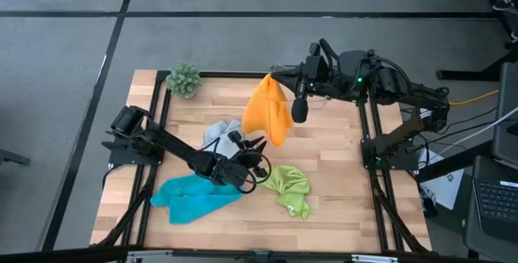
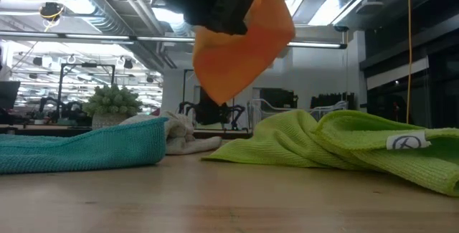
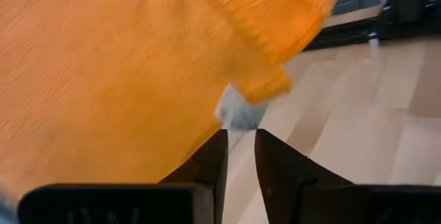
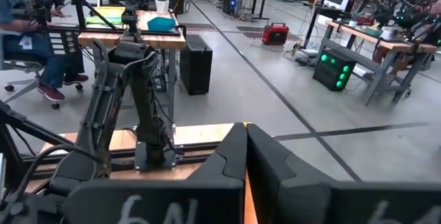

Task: Fold microfiber towels
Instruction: Fold the orange microfiber cloth

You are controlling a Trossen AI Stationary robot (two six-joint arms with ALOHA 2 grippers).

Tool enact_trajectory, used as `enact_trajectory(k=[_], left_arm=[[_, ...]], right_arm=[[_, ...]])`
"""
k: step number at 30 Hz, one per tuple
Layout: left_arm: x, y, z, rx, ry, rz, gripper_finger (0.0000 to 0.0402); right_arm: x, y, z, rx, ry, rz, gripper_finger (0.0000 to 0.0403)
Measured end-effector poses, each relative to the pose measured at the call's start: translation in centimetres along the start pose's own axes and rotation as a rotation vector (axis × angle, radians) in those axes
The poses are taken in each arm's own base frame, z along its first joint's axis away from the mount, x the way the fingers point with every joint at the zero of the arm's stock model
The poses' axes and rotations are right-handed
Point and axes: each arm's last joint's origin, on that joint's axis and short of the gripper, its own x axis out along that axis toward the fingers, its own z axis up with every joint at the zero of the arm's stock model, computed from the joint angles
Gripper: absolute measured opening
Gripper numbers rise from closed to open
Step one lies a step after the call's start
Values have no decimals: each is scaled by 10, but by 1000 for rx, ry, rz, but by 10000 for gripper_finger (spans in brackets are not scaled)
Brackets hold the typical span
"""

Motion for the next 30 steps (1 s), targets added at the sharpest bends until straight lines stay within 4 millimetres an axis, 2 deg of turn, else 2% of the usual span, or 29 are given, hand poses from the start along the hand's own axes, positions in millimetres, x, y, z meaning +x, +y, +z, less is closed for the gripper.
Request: enact_trajectory(k=[7,12,17,22,30], left_arm=[[-3,2,18,71,-107,-24,79],[-11,11,33,89,-114,21,121],[-11,13,49,93,-132,27,163],[-4,16,49,102,-129,26,187],[11,25,48,167,-93,95,189]], right_arm=[[0,-2,1,-30,-2,-86,8],[0,-5,2,-63,-7,-184,8],[-1,-6,9,-66,-68,-198,8],[-2,-7,18,-75,-154,-210,8],[-3,-6,26,-46,-245,-143,8]])
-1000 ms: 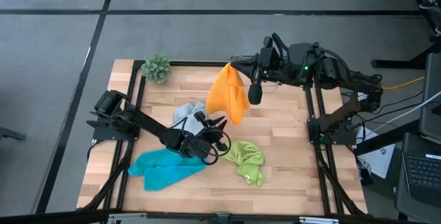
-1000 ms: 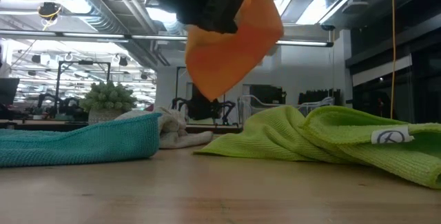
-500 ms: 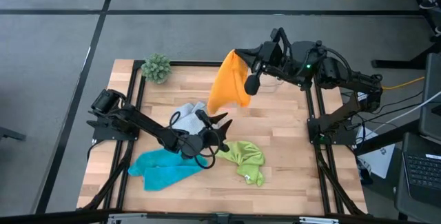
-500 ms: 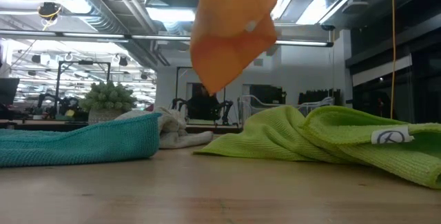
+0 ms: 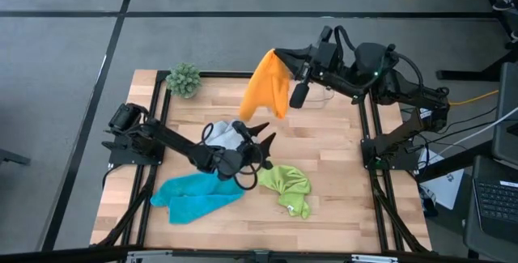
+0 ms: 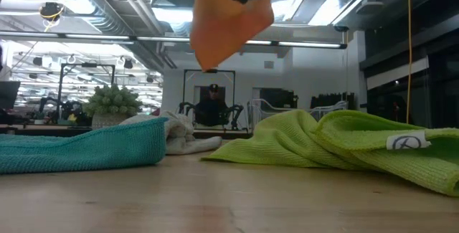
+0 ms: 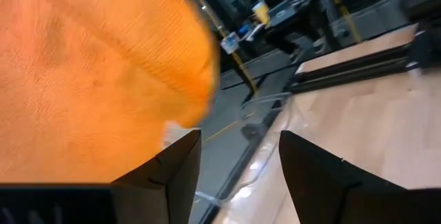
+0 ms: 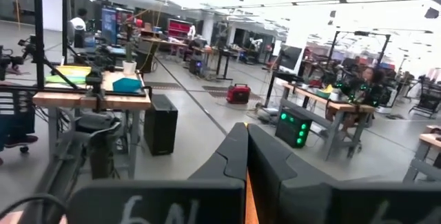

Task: Fold microfiber towels
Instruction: Fold the orange microfiber cloth

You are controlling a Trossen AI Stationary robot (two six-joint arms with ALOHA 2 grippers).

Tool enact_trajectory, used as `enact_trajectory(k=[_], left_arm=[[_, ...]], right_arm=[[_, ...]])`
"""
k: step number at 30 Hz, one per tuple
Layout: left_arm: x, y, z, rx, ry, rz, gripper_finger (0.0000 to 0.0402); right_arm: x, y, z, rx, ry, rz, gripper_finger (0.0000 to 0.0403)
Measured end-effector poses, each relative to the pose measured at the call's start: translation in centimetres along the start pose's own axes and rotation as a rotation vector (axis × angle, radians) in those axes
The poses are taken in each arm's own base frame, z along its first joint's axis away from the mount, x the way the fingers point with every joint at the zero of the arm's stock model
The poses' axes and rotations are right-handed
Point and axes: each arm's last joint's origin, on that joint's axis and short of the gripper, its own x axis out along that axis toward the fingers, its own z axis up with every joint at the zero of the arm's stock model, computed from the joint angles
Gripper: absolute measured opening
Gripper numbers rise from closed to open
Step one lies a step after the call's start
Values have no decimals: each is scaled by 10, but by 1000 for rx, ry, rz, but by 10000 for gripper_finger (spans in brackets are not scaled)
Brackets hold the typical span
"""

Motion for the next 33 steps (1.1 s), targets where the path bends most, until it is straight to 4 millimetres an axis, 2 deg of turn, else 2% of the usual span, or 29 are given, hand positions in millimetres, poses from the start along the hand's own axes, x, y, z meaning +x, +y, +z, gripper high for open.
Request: enact_trajectory(k=[12,21,33], left_arm=[[7,4,-2,38,30,46,188],[5,7,4,47,-21,35,143],[8,10,5,27,-17,57,140]], right_arm=[[0,1,-2,14,16,11,8],[0,1,-2,15,15,11,8],[0,0,1,28,-7,8,8]])
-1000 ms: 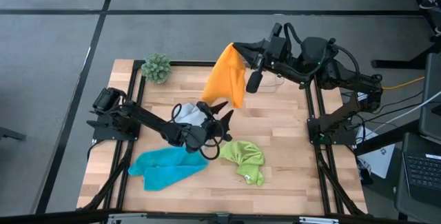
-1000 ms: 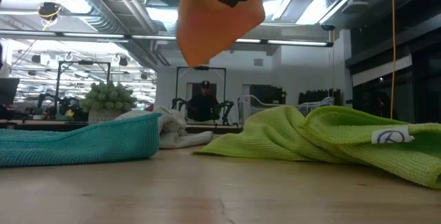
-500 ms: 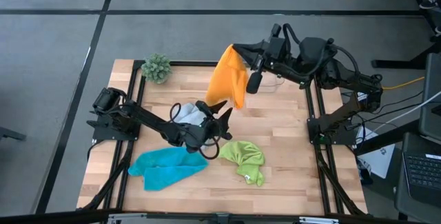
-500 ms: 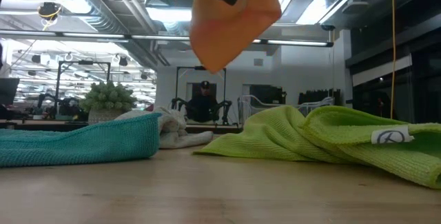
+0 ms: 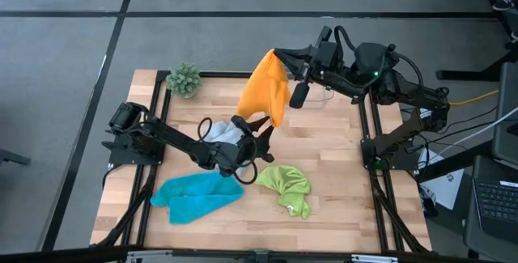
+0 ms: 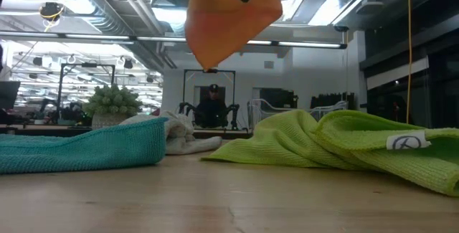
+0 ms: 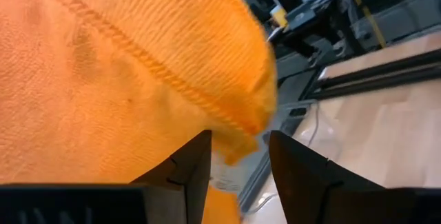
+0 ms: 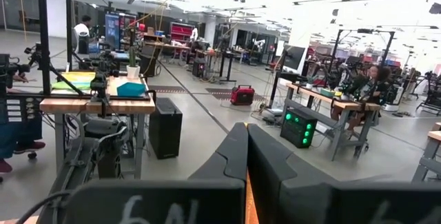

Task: Fold microfiber towels
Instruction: Fold the orange microfiber cloth

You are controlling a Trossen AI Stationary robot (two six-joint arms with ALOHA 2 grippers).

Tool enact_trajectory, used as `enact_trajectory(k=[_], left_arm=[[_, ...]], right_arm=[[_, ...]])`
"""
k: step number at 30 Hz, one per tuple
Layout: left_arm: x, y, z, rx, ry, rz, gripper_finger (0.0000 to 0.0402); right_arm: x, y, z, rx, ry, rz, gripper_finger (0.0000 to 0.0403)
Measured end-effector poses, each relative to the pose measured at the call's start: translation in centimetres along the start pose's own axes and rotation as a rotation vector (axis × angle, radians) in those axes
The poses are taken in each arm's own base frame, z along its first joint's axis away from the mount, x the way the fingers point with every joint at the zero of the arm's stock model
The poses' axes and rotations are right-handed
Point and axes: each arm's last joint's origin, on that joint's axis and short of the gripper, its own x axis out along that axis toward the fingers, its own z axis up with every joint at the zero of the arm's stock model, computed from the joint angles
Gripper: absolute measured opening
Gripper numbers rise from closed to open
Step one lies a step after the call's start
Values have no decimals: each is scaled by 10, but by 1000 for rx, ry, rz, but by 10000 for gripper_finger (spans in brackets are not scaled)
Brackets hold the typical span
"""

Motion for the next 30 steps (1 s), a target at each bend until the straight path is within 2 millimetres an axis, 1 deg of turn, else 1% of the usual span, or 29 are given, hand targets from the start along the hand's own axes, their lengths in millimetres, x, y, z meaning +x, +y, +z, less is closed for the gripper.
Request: enact_trajectory(k=[5,13,18,22,30], left_arm=[[2,2,-2,32,50,51,140],[2,2,-2,39,52,53,135],[2,2,-2,38,45,47,103],[2,1,-1,31,7,9,78],[9,3,-2,18,-12,-1,56]], right_arm=[[0,0,0,1,1,1,8],[0,0,-2,-7,20,5,8],[0,0,-2,-7,21,5,8],[0,0,-2,-7,21,5,8],[0,0,-2,-7,21,5,8]])
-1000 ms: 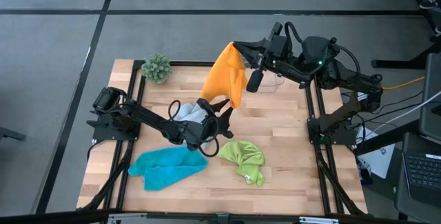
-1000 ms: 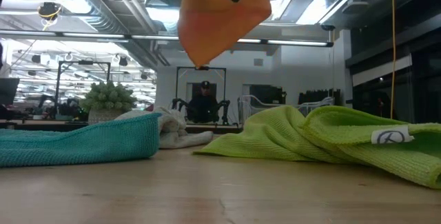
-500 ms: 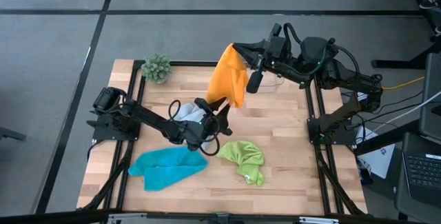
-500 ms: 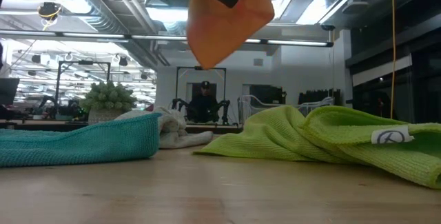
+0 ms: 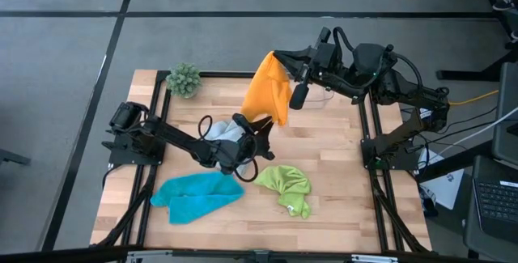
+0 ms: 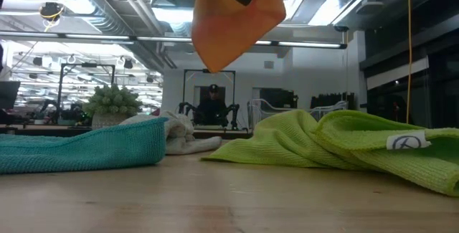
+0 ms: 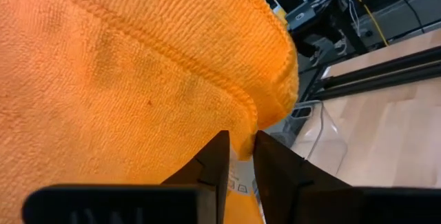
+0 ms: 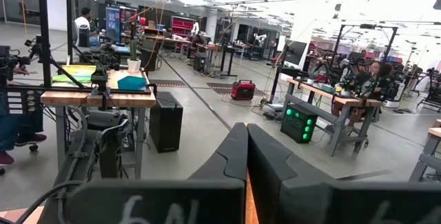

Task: Fold microfiber towels
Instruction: Fold the orange microfiber cloth

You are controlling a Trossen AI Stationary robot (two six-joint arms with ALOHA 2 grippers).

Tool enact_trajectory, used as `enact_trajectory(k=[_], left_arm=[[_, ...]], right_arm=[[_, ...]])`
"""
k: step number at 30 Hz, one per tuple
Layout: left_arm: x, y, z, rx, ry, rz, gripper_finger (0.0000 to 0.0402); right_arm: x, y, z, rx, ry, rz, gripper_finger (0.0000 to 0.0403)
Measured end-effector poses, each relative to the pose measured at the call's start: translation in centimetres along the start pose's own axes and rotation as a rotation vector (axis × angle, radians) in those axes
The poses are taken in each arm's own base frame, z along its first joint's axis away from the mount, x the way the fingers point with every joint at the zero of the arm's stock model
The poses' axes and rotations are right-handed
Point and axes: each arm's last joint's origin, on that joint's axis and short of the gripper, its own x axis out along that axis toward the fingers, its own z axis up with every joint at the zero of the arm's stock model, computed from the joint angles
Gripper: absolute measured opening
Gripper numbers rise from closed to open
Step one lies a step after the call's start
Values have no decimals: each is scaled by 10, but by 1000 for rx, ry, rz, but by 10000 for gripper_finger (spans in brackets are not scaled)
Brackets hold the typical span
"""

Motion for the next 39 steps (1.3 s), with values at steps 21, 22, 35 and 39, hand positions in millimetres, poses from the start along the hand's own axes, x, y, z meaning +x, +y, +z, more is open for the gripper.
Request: enact_trajectory(k=[21,22,35,39], left_arm=[[-42,0,15,125,102,105,0],[-44,0,16,123,110,108,0],[-39,10,17,57,153,156,0],[-27,14,13,58,183,187,0]], right_arm=[[-4,4,-29,-130,283,51,8],[-5,4,-33,-148,319,58,8],[-41,-8,-82,-261,912,-94,8],[-58,-16,-91,-239,1046,-282,8]])
